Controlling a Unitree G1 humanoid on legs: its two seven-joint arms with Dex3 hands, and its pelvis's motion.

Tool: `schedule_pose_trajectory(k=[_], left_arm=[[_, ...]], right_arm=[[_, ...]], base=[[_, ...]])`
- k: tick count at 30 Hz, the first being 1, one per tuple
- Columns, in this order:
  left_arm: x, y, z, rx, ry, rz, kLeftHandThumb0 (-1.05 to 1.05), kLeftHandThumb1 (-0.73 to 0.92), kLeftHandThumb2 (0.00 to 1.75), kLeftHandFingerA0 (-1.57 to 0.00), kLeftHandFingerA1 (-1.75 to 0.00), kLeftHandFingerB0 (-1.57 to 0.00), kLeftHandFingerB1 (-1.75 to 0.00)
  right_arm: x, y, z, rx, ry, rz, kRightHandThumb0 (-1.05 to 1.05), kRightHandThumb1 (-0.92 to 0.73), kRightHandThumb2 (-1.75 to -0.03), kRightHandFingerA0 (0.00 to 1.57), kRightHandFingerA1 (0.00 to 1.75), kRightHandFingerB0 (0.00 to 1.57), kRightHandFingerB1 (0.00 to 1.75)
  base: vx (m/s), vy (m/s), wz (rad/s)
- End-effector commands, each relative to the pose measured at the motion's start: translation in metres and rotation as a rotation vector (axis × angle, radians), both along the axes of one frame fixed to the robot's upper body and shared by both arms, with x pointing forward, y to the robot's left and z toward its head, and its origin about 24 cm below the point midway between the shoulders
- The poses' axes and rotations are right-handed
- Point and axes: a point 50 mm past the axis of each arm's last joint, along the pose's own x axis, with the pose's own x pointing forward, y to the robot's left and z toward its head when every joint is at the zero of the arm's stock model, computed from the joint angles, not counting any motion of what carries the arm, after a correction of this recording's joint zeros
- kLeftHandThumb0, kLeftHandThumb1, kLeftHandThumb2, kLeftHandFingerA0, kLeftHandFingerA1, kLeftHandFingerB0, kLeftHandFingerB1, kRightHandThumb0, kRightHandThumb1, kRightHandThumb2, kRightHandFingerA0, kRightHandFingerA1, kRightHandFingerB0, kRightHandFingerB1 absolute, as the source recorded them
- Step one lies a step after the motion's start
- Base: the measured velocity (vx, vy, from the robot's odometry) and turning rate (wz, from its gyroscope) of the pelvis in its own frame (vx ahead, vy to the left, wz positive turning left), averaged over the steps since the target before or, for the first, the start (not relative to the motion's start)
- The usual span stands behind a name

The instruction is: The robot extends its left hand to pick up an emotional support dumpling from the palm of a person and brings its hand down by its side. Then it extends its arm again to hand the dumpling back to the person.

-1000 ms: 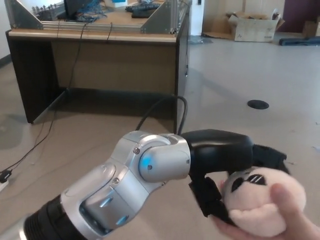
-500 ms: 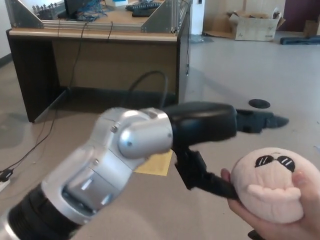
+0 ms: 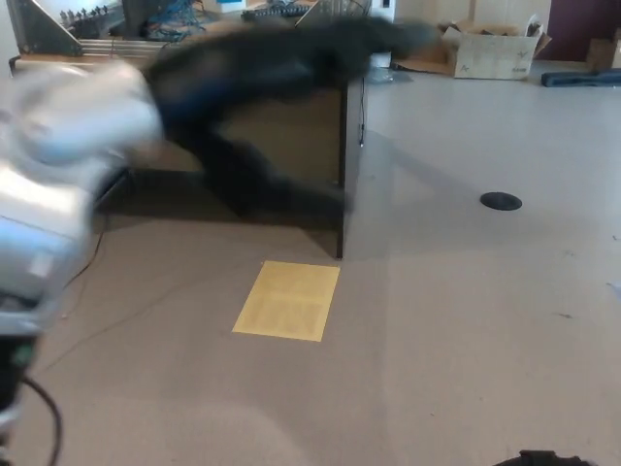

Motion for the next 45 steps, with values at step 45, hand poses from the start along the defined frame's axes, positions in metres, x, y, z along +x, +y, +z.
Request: schedule_pose_trajectory(k=[45], left_arm=[[-0.106, 0.192, -0.39, -0.086, 0.637, 0.987, -0.25, 0.39, 0.92, -0.14, -0.51, -0.1, -0.5]], right_arm=[[-0.085, -0.022, -0.056, 0.077, 0.028, -0.148, -0.23, -0.59, -0.57, 0.8, 0.49, 0.6, 0.42]], base=[[0.0, 0.0, 0.0]])
